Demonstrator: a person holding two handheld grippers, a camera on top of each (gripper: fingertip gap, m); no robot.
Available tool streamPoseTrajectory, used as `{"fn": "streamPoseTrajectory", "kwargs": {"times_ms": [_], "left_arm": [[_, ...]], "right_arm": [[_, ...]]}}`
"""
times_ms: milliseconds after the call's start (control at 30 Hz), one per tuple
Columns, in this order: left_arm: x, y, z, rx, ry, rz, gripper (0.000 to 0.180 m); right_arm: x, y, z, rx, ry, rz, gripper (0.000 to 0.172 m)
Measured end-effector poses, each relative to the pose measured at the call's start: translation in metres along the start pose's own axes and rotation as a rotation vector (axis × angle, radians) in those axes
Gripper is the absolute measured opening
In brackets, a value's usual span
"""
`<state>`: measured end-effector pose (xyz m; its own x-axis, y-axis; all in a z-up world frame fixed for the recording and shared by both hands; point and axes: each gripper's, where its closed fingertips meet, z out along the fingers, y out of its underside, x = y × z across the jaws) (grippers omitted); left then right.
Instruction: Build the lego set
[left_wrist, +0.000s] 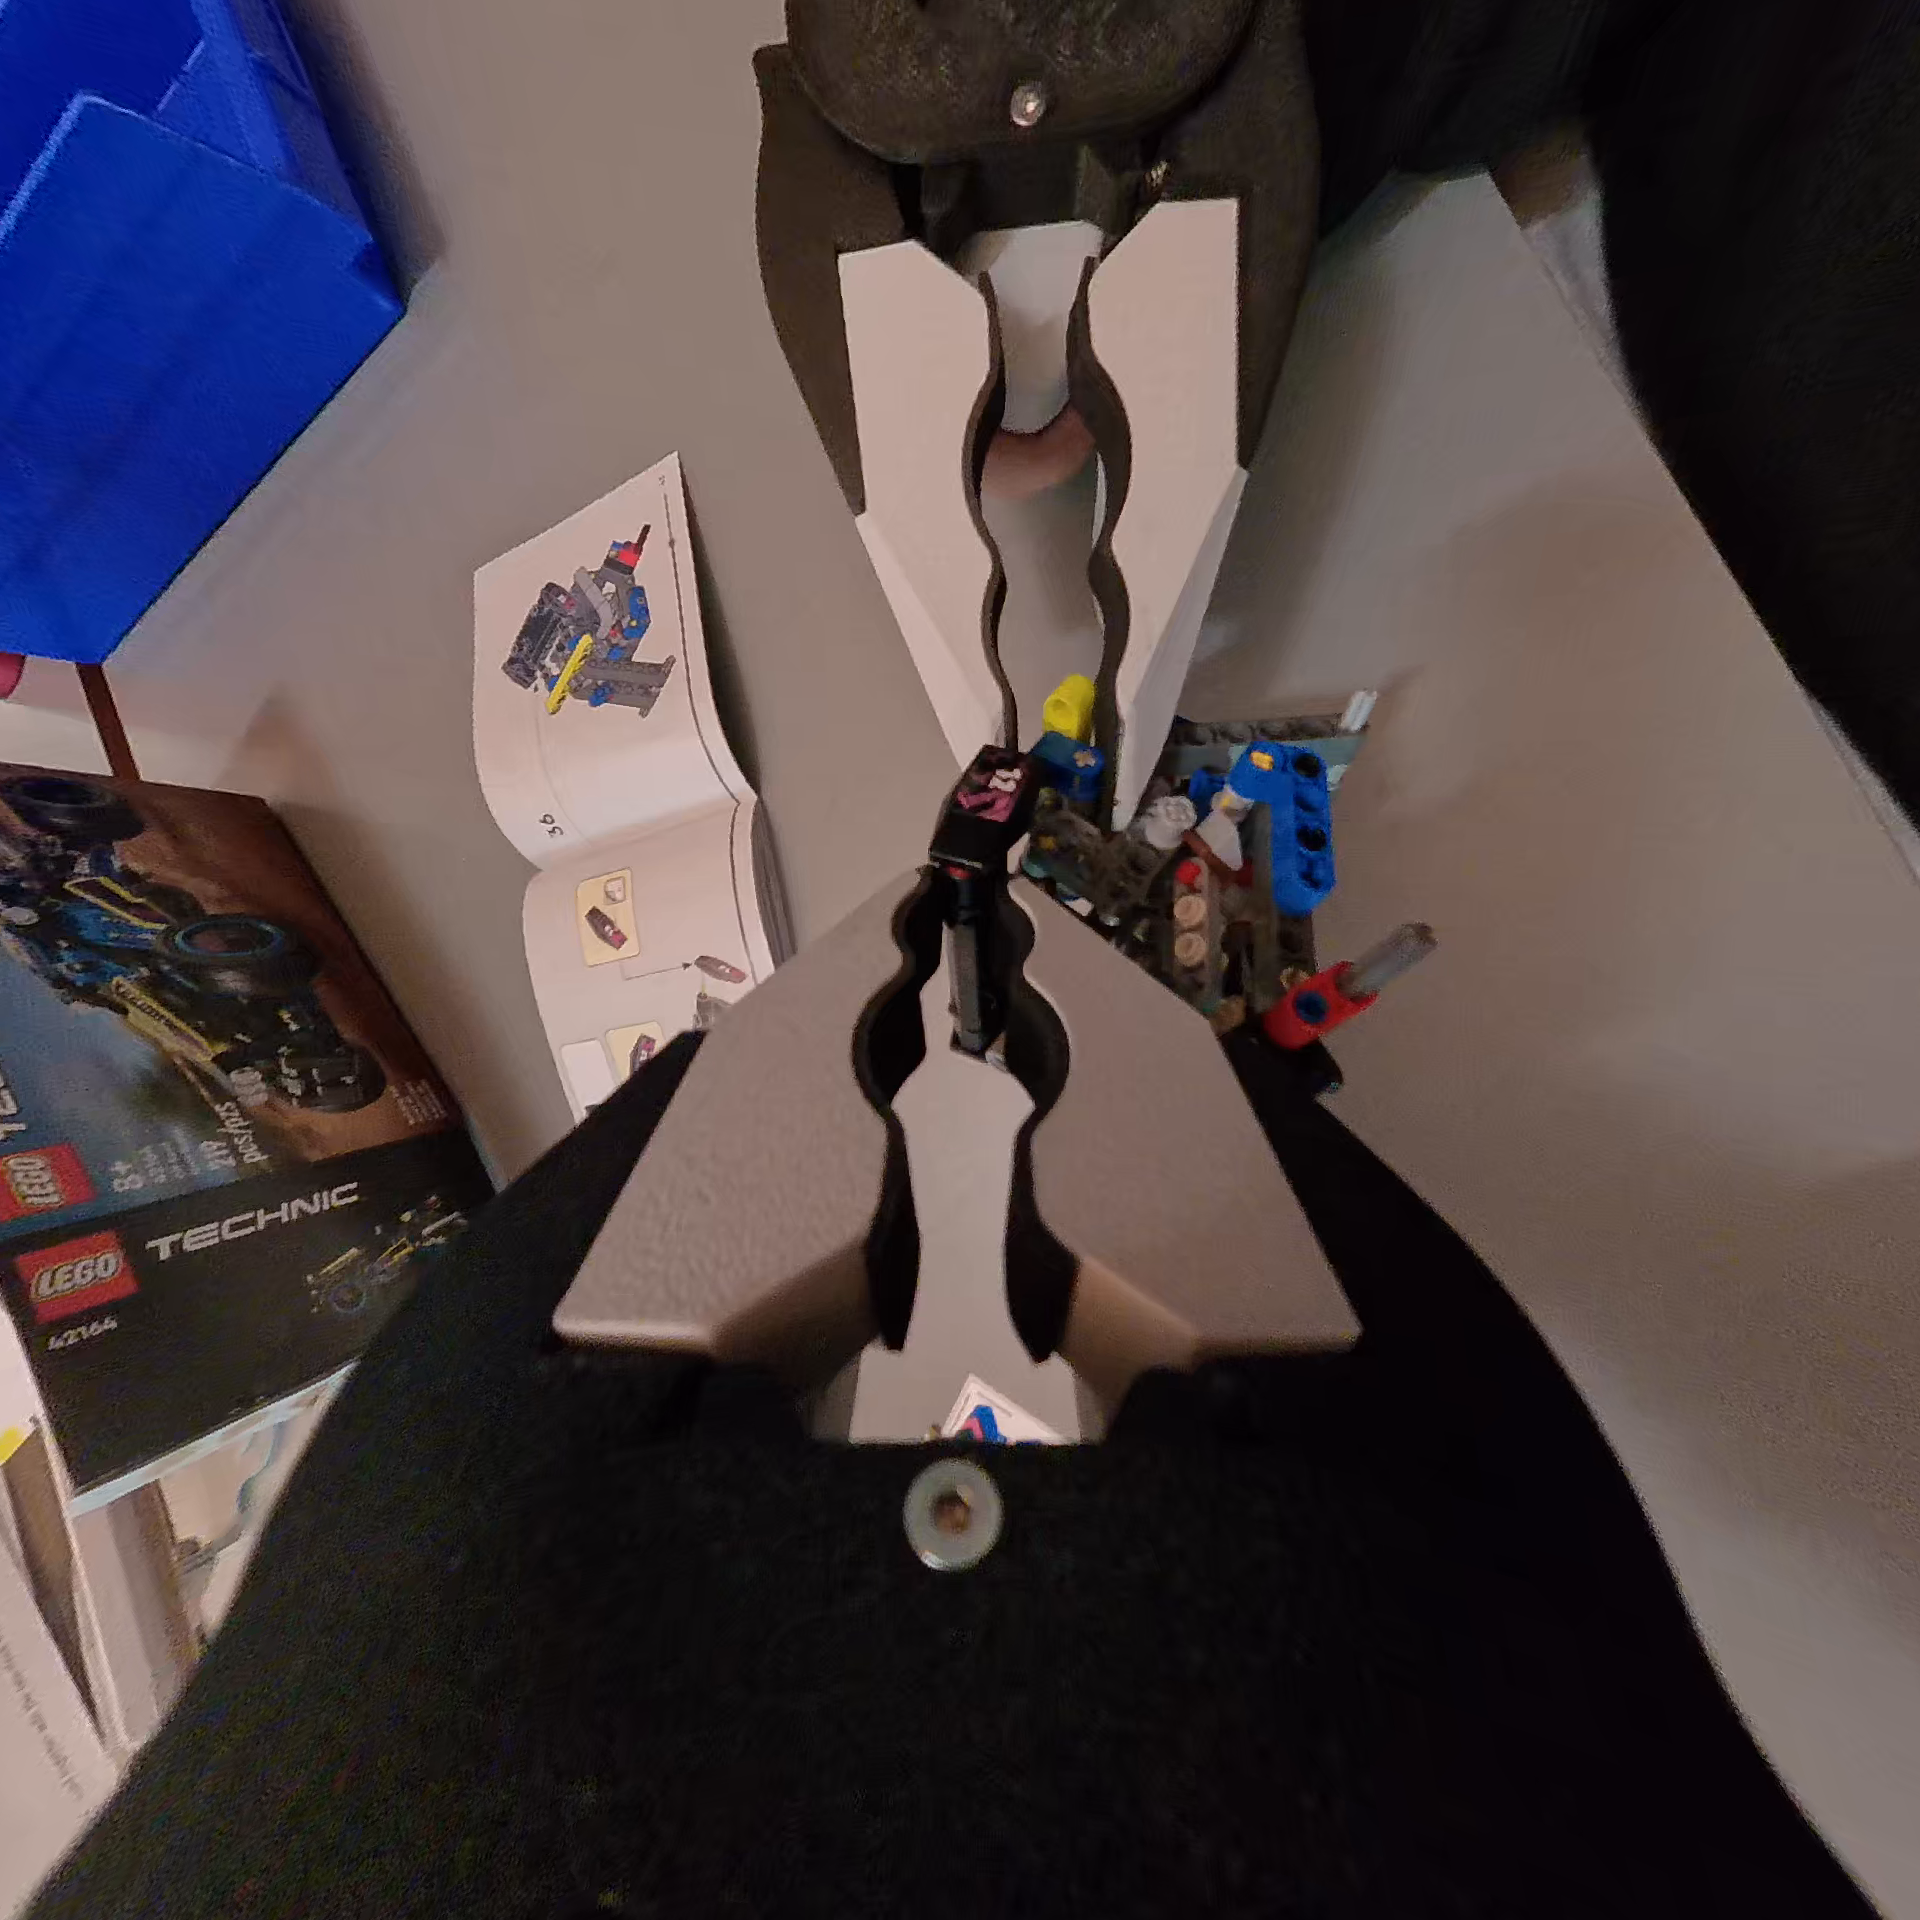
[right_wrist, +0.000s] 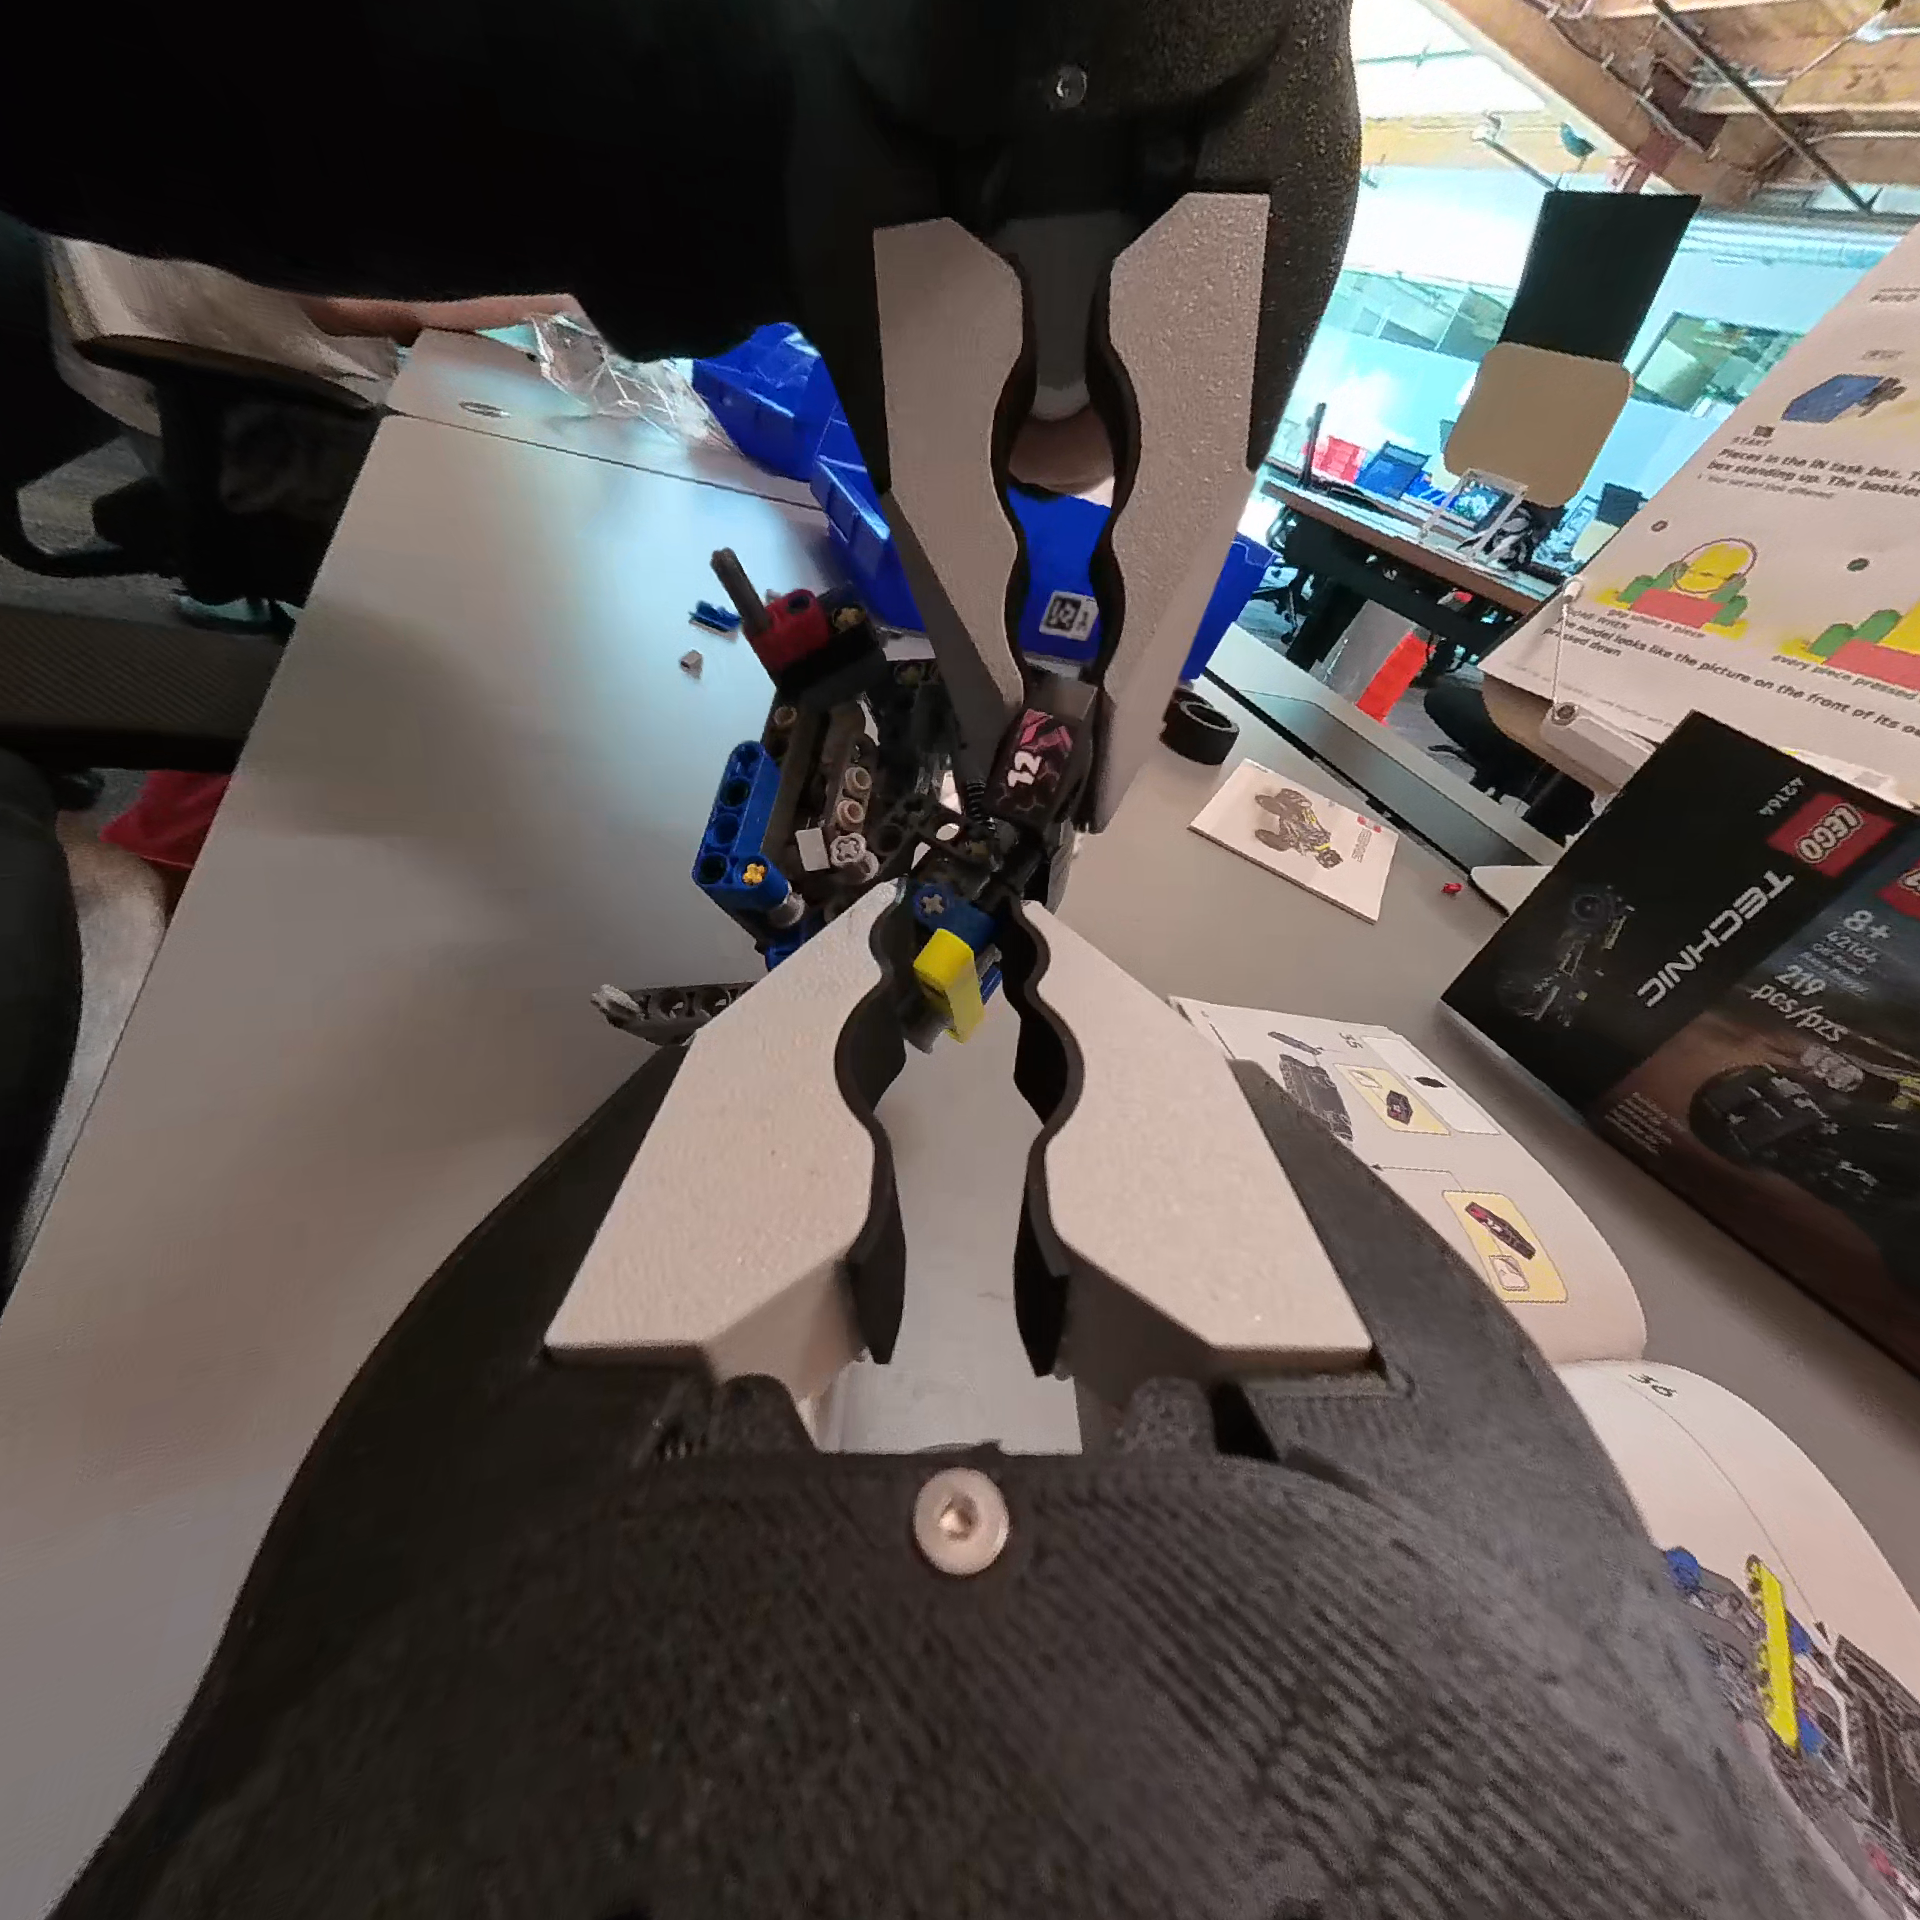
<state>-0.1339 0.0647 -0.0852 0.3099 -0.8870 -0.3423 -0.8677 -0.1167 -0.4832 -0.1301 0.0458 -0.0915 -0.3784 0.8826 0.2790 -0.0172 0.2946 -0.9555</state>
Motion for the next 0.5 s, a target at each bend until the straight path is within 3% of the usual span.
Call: {"fn": "streamPoseTrajectory", "kwargs": {"times_ms": [133,500], "left_arm": [[0.007,0.005,0.002,-0.044,0.055,0.026,0.005],[0.023,0.007,0.006,0.003,0.174,-0.030,0.005]], "right_arm": [[-0.007,0.003,0.002,-0.025,-0.036,-0.021,0.012],[-0.021,0.005,0.004,-0.039,-0.122,-0.064,0.012]]}}
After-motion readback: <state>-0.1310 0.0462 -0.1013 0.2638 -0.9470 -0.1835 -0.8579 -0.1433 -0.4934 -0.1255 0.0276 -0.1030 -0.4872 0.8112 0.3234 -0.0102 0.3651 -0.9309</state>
